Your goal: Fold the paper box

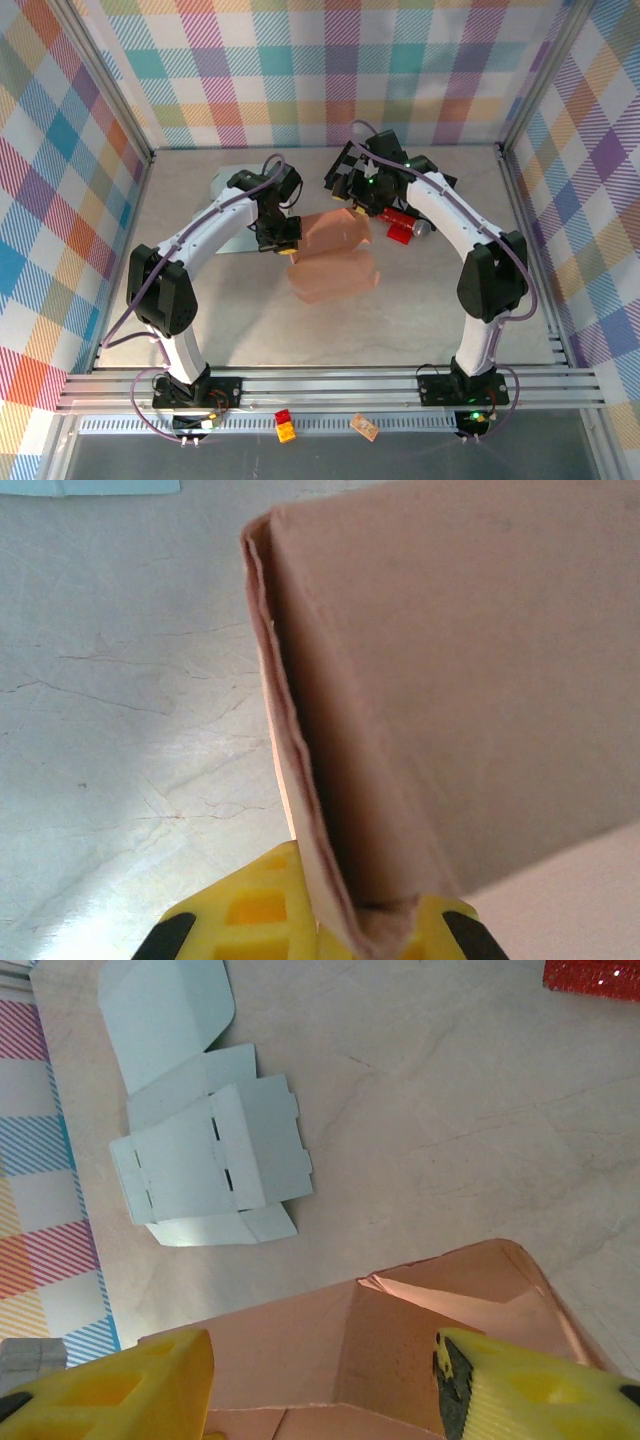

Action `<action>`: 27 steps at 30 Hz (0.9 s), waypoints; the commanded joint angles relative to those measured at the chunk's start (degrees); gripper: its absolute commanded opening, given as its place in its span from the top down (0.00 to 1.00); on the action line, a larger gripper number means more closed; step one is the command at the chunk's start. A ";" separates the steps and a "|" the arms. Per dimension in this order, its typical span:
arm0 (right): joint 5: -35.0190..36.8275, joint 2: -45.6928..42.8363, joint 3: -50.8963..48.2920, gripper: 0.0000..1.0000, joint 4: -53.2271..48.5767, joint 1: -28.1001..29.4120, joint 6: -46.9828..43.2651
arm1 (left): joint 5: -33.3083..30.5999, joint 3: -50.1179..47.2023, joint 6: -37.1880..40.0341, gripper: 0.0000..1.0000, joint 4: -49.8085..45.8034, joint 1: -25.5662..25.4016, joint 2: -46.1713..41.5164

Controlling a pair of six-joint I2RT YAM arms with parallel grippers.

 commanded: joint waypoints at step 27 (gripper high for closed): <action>-6.56 -15.01 -13.54 0.42 -2.32 -1.12 -1.05 | 2.41 -0.59 2.60 1.00 4.16 0.55 -1.45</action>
